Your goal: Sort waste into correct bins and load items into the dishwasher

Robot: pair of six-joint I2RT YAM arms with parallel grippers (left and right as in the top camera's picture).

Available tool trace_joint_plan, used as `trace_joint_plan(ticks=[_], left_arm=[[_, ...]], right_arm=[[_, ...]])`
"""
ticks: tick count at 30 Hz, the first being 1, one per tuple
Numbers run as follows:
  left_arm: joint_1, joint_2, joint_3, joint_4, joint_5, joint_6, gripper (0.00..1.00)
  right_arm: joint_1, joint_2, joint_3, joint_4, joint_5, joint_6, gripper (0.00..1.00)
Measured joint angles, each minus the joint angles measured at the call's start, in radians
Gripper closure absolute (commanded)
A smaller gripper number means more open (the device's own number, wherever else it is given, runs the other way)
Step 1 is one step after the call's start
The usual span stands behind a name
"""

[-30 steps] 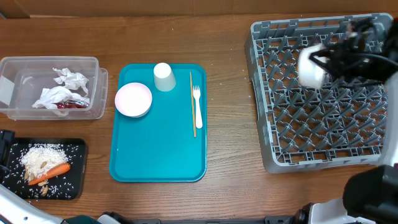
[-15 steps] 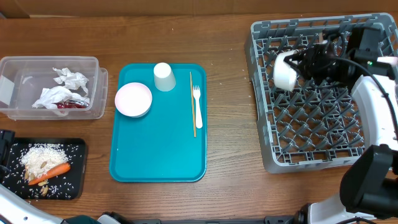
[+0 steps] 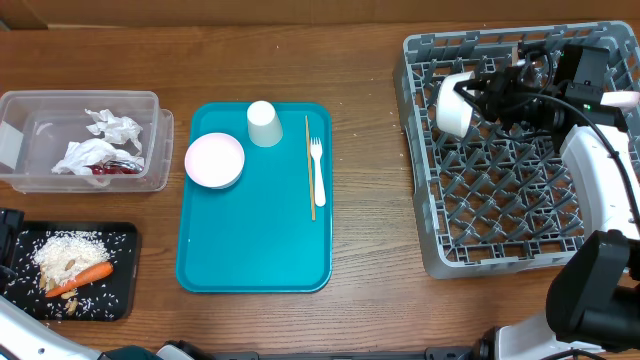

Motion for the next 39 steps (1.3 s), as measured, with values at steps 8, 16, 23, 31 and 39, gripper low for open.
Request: trace_joint_plan(ticks=[8, 16, 23, 31, 39], left_arm=[[0.0, 0.0, 0.0, 0.0, 0.0, 0.0, 0.0], [0.0, 0.0, 0.0, 0.0, 0.0, 0.0, 0.0], [0.0, 0.0, 0.0, 0.0, 0.0, 0.0, 0.0], [0.0, 0.0, 0.0, 0.0, 0.0, 0.0, 0.0], [0.0, 0.0, 0.0, 0.0, 0.0, 0.0, 0.0]], right_arm=[[0.0, 0.0, -0.007, 0.037, 0.069, 0.008, 0.96], [0.0, 0.047, -0.015, 0.08, 0.071, 0.068, 0.96], [0.0, 0.055, -0.015, 0.108, 0.027, 0.098, 0.96], [0.0, 0.056, -0.015, 0.084, 0.035, 0.129, 0.96], [0.0, 0.056, -0.012, 0.042, 0.069, 0.116, 0.96]])
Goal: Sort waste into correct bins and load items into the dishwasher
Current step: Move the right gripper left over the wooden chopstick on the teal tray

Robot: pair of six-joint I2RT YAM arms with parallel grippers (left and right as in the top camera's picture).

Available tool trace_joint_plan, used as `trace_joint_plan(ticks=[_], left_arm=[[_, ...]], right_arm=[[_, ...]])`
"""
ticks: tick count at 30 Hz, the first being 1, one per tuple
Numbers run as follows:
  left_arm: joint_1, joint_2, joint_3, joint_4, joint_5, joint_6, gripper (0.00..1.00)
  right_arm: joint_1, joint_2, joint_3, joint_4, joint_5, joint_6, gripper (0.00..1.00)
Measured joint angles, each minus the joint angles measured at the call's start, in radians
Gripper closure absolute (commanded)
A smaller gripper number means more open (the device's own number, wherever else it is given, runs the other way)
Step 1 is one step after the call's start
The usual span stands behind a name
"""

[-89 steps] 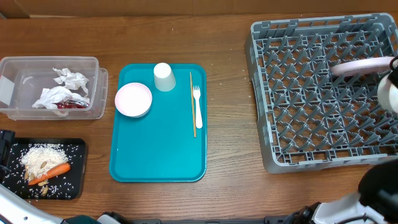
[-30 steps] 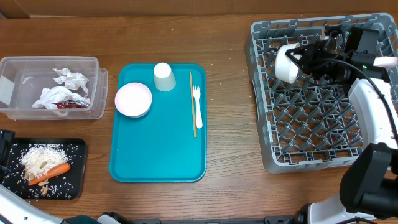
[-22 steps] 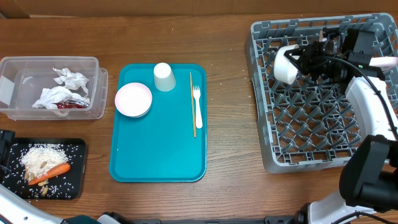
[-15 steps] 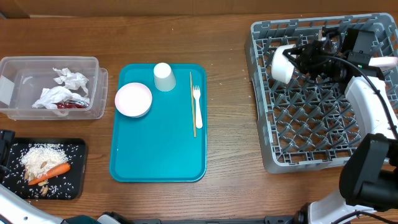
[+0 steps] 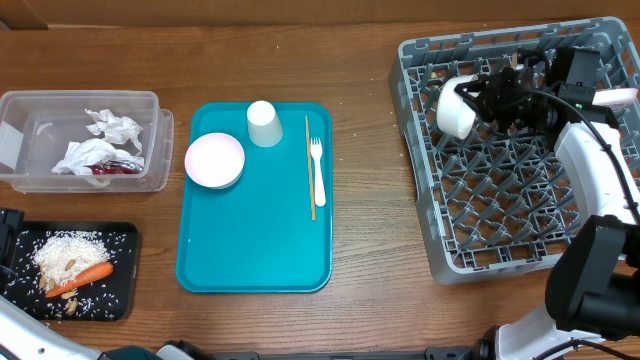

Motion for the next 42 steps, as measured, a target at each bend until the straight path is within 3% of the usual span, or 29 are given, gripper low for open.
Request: trace_joint_plan(ticks=[12, 16, 20, 21, 24, 33, 35, 39, 42], left_arm=[[0.0, 0.0, 0.0, 0.0, 0.0, 0.0, 0.0], [0.0, 0.0, 0.0, 0.0, 0.0, 0.0, 0.0], [0.0, 0.0, 0.0, 0.0, 0.0, 0.0, 0.0], [0.0, 0.0, 0.0, 0.0, 0.0, 0.0, 0.0], [0.0, 0.0, 0.0, 0.0, 0.0, 0.0, 0.0], [0.0, 0.0, 0.0, 0.0, 0.0, 0.0, 0.0], [0.0, 0.0, 0.0, 0.0, 0.0, 0.0, 0.0], [0.0, 0.0, 0.0, 0.0, 0.0, 0.0, 0.0], [0.0, 0.0, 0.0, 0.0, 0.0, 0.0, 0.0]], right_arm=[[-0.066, -0.006, 0.02, -0.078, -0.025, -0.003, 0.95], [-0.104, -0.01, 0.038, -0.16, -0.016, -0.005, 0.85], [-0.128, -0.049, 0.04, -0.264, 0.117, -0.019, 0.8], [-0.131, -0.067, 0.04, -0.295, 0.182, -0.019, 0.76], [-0.132, -0.106, 0.039, -0.378, 0.357, -0.021, 0.5], [-0.131, -0.191, 0.083, -0.552, 0.594, -0.038, 0.44], [-0.126, -0.209, 0.101, -0.571, 0.599, -0.045, 0.44], [-0.075, -0.264, 0.106, -0.575, 0.545, -0.093, 0.32], [-0.002, -0.273, 0.116, -0.573, 0.477, -0.141, 0.31]])
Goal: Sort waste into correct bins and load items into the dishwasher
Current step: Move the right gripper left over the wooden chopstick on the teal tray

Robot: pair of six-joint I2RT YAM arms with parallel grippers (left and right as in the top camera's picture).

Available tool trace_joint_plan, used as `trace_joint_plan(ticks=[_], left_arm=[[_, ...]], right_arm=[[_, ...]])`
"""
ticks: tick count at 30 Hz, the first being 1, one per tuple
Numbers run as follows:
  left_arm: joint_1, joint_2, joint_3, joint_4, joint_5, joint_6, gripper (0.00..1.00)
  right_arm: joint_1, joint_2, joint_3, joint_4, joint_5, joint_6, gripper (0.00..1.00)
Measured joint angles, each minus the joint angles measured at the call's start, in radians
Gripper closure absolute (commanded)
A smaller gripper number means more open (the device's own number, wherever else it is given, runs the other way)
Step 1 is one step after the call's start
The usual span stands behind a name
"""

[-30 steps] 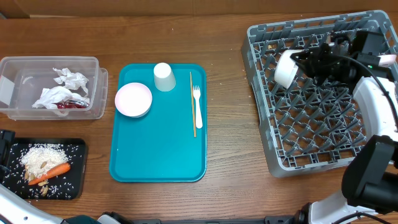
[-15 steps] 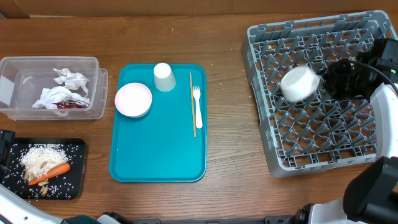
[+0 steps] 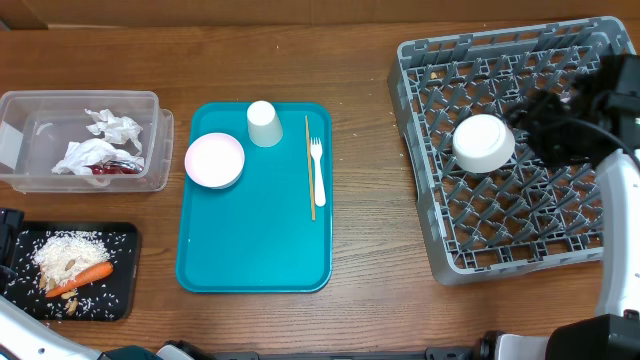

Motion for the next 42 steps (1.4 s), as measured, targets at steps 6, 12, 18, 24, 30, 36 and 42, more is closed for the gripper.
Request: trace_joint_plan(ticks=[6, 12, 18, 24, 30, 36, 42], left_arm=[[0.0, 0.0, 0.0, 0.0, 0.0, 0.0, 0.0], [0.0, 0.0, 0.0, 0.0, 0.0, 0.0, 0.0], [0.0, 0.0, 0.0, 0.0, 0.0, 0.0, 0.0], [0.0, 0.0, 0.0, 0.0, 0.0, 0.0, 0.0], [0.0, 0.0, 0.0, 0.0, 0.0, 0.0, 0.0], [0.0, 0.0, 0.0, 0.0, 0.0, 0.0, 0.0], [0.0, 0.0, 0.0, 0.0, 0.0, 0.0, 0.0]], right_arm=[[0.306, 0.0, 0.001, 0.076, -0.036, -0.098, 0.16], [0.568, 0.035, 0.003, 0.192, 0.053, -0.122, 0.12], [0.724, 0.221, 0.006, 0.325, 0.096, -0.13, 0.27], [0.853, 0.399, 0.006, 0.399, 0.144, -0.114, 0.34], [0.936, 0.455, 0.006, 0.411, 0.325, -0.031, 0.38], [0.935, 0.531, 0.006, 0.457, 0.396, 0.006, 0.38], [0.935, 0.554, 0.006, 0.497, 0.409, 0.018, 0.41]])
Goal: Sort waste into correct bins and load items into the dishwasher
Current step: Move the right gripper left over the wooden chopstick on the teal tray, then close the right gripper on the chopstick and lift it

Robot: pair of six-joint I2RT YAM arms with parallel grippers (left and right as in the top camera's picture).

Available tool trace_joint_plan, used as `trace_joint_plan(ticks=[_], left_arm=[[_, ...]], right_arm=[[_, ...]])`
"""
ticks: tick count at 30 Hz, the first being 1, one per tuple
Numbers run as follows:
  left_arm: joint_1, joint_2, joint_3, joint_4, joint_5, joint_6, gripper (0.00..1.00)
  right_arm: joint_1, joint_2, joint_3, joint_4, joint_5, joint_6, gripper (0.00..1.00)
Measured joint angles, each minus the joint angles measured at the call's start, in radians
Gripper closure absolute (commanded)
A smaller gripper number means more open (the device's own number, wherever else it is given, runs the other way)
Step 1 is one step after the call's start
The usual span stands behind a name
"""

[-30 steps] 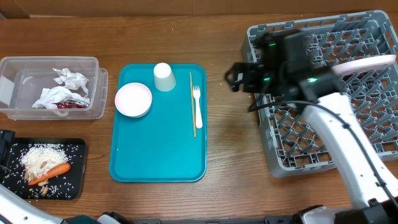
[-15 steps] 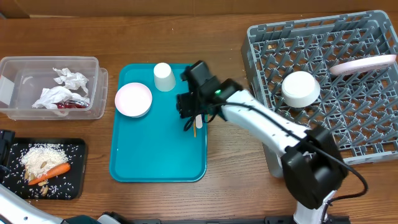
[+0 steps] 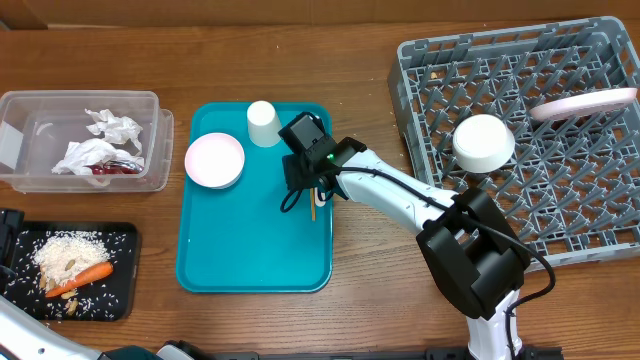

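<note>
On the teal tray (image 3: 250, 250) lie a pink bowl (image 3: 214, 160), an upturned white cup (image 3: 262, 122), and a wooden chopstick (image 3: 312, 208) beside a white fork (image 3: 321, 192). My right gripper (image 3: 300, 188) hangs low over the chopstick and fork, hiding most of both; its fingers are hidden under the wrist. The grey dish rack (image 3: 420, 150) holds an upside-down white bowl (image 3: 483, 142) and a pink plate (image 3: 585, 103) on edge. Of my left gripper (image 3: 8, 235) only a dark part shows at the left edge.
A clear bin (image 3: 150, 140) with crumpled tissues stands at the far left. In front of it a black tray (image 3: 120, 290) holds rice and a carrot. The right arm stretches across the table from the front right to the teal tray.
My right gripper has left the dish rack, where it stood right of the white bowl, and is now over the fork and chopstick on the teal tray. The pink plate in the rack now shows.
My right gripper first held the white bowl on its side over the rack's far left part, and still did a moment later, with the rack slightly shifted. Then the bowl lay upside down in the rack, let go. Now the gripper is at the tray.
</note>
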Motion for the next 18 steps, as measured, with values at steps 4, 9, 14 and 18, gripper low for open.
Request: trace_joint_plan(ticks=[4, 9, 14, 18], left_arm=[[0.0, 0.0, 0.0, 0.0, 0.0, 0.0, 0.0], [0.0, 0.0, 0.0, 0.0, 0.0, 0.0, 0.0], [0.0, 0.0, 0.0, 0.0, 0.0, 0.0, 0.0], [0.0, 0.0, 0.0, 0.0, 0.0, 0.0, 0.0]], right_arm=[[0.0, 0.014, 0.0, 0.013, 0.002, 0.003, 0.41], [0.002, 0.049, 0.0, 0.029, 0.003, 0.003, 0.41], [0.015, 0.065, 0.001, 0.039, 0.01, 0.003, 0.46], [0.021, 0.066, 0.001, 0.039, 0.016, 0.006, 0.52]])
